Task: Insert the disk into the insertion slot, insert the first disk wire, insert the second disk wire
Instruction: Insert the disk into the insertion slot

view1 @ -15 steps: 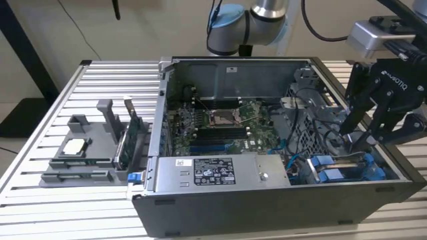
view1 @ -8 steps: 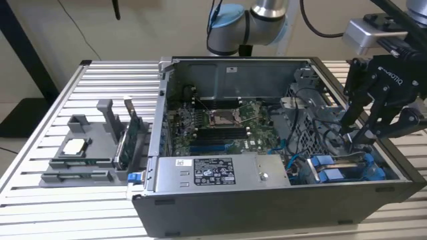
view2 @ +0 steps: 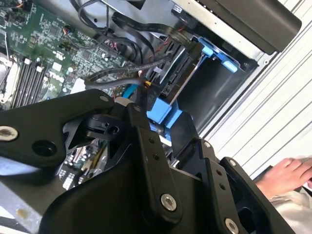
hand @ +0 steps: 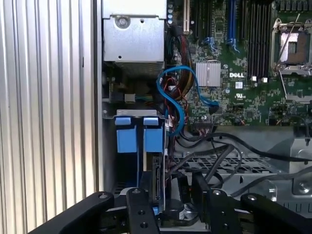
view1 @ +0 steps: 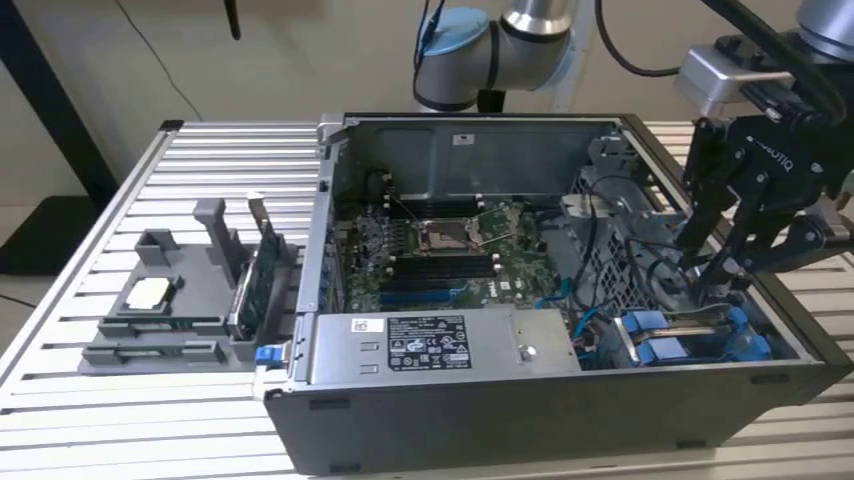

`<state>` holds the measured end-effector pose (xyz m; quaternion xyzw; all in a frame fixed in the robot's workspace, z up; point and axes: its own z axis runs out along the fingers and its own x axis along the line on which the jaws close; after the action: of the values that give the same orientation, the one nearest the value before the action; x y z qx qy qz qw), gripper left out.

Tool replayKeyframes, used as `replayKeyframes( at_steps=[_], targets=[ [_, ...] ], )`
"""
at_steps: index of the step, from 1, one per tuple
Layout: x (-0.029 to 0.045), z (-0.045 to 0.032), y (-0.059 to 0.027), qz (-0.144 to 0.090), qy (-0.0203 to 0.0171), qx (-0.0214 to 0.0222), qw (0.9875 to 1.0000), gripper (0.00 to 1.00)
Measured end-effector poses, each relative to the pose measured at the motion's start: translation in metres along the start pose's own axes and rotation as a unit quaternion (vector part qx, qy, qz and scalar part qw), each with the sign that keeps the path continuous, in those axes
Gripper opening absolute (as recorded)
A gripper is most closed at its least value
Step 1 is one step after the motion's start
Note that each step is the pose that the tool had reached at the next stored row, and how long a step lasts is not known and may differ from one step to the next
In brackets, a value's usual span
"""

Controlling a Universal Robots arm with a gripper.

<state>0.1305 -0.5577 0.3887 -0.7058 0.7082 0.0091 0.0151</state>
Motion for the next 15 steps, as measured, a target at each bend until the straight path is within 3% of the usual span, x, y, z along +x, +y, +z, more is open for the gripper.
replayKeyframes(
  at_steps=[4,6,8,9,12,14,15],
  targets=[
    [-0.0011,0.0029,0.0001,-0.008,-0.0005,0.0013,1.0000,0.47],
    [-0.0014,0.0040,0.0002,-0.013,-0.0026,0.0014,0.9999,0.38],
    [-0.0015,0.0051,0.0003,-0.018,-0.0049,0.0014,0.9998,0.38],
    [-0.0016,0.0056,0.0003,-0.020,-0.0062,0.0016,0.9998,0.31],
    [-0.0016,0.0064,0.0003,-0.022,-0.0091,0.0021,0.9997,0.31],
    [-0.0016,0.0067,0.0003,-0.022,-0.0108,0.0023,0.9997,0.22],
    [-0.0015,0.0066,0.0003,-0.022,-0.0120,0.0024,0.9997,0.22]
  ],
)
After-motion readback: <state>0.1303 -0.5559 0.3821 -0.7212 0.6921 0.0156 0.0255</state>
